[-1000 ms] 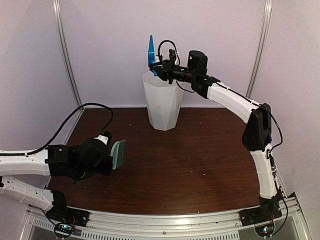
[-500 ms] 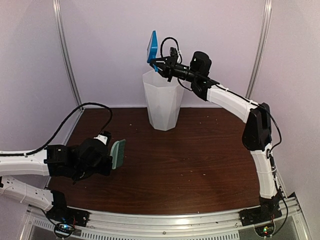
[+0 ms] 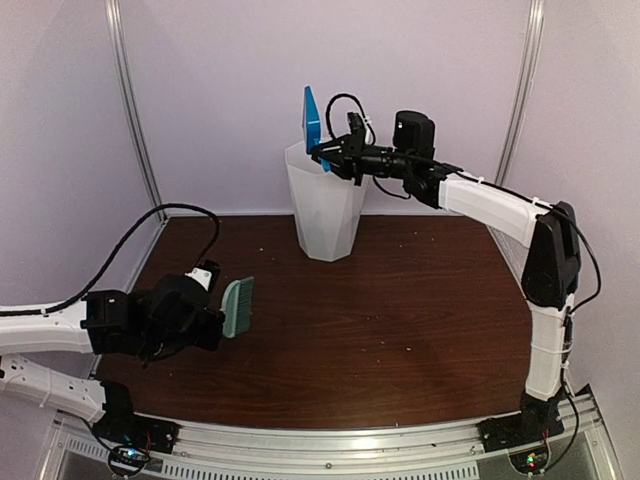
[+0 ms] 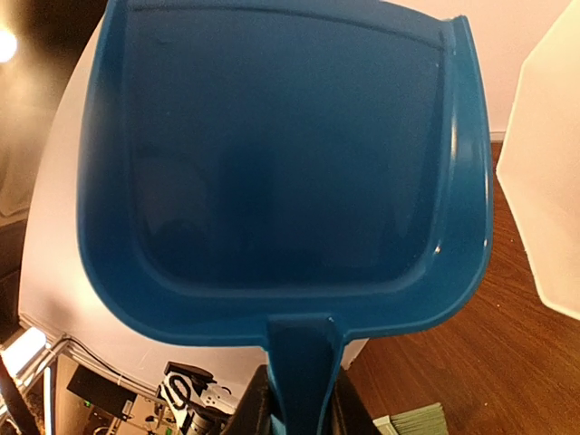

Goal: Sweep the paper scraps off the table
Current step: Dump the paper scraps into the trash bin, then put down the broom and dustpan at the center of the board.

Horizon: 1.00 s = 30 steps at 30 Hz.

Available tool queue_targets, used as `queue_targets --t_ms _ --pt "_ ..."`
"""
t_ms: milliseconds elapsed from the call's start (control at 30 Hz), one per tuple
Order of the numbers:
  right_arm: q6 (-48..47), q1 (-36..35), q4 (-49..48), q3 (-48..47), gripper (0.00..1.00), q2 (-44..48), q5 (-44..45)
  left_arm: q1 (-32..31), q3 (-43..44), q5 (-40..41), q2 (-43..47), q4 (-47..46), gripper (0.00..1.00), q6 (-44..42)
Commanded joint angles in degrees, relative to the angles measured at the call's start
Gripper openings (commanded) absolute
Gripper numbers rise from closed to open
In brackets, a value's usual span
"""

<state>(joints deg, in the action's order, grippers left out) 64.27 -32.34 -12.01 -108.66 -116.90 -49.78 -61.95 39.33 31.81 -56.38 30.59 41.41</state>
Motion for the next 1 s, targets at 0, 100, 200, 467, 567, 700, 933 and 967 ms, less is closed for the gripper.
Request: queue_targets --t_ms 0,100,200,467,567,700,933,967 --pt "-11.1 -0.4 8.7 3.4 0.00 7.1 -0.3 0.3 -0.9 -2.7 1.9 -5.3 0.00 -1.4" --pt "-17.5 -1.0 16.6 6.0 0.00 11.4 2.3 0.3 -1.3 -4.3 2.4 -6.7 0.00 -1.4" --pt "-23.6 -2.0 23.8 9.5 0.00 15.8 6.3 0.3 -1.7 -4.9 2.9 -7.6 0.00 -0.8" --pt "-32.8 -5.4 33.4 26.3 0.00 30.6 19.2 0.3 -4.0 -5.9 5.6 -11.1 0.00 1.6" --pt "-34.2 -6.6 36.1 32.9 0.00 36.8 25.0 0.3 -4.9 -6.2 5.9 -11.6 0.00 3.2" --pt "-34.3 -8.1 39.1 41.6 0.00 44.9 31.9 0.3 -6.3 -7.8 5.8 -12.9 0.00 4.9" --pt "-31.6 -10.5 46.8 54.5 0.00 54.9 41.2 0.3 -8.4 -14.7 5.5 -17.3 0.00 4.2" --pt "-31.2 -10.9 47.9 55.8 0.00 55.8 42.2 0.3 -8.8 -16.3 5.2 -18.5 0.00 3.9"
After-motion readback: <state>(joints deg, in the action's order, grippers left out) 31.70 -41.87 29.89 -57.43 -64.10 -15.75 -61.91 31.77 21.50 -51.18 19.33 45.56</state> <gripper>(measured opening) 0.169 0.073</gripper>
